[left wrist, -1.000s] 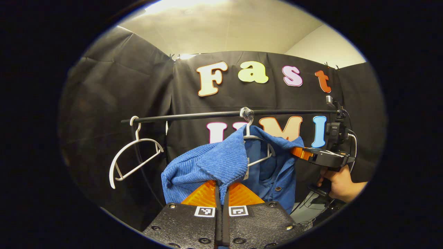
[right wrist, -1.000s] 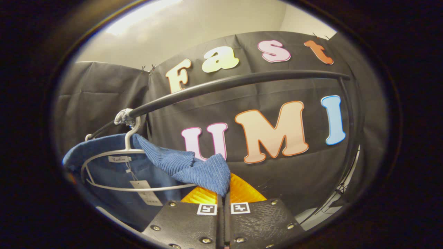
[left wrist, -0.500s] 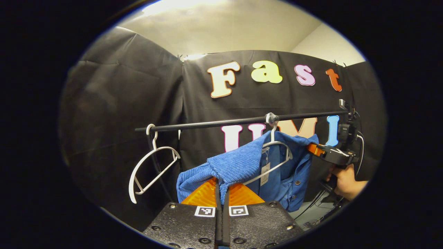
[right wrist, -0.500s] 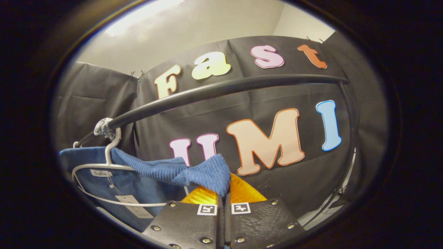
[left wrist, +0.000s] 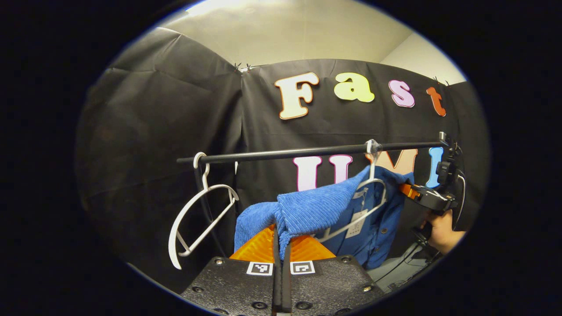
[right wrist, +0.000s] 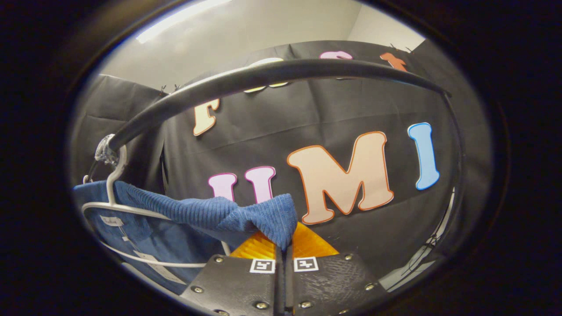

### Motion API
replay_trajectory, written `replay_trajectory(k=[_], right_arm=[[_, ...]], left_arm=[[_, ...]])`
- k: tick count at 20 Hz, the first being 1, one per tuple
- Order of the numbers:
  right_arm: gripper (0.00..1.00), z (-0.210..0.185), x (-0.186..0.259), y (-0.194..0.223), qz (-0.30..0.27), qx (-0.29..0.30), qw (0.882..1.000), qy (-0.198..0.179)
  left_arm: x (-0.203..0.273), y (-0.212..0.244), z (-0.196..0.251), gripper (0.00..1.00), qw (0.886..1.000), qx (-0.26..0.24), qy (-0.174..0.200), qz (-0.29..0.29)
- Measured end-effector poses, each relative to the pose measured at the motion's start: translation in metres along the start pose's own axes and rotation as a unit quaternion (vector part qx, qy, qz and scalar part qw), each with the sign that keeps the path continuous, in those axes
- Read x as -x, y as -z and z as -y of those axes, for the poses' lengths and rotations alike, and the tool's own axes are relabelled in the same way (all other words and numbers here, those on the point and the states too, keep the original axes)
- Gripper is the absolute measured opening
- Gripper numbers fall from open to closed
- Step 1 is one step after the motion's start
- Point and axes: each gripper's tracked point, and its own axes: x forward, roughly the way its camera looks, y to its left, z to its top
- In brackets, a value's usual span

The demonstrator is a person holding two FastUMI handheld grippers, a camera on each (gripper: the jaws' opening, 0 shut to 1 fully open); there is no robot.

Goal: Grasp the clothes on the hanger with both hands and then place them into the laundry hamper below.

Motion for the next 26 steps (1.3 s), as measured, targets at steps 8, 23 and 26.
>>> replay_trajectory(k=[8,23,26], right_arm=[[0.01,0.009,-0.033,-0.005,0.020,-0.017,1.000,0.013],[0.01,0.017,-0.058,0.040,-0.016,0.031,0.999,0.014],[0.01,0.016,-0.059,0.051,-0.022,0.052,0.998,0.011]], left_arm=[[-0.037,0.015,0.002,0.00,1.000,0.000,0.021,-0.013],[-0.073,0.094,0.011,0.00,0.994,0.047,0.044,-0.085],[-0.078,0.117,0.016,0.01,0.989,0.079,0.058,-0.108]])
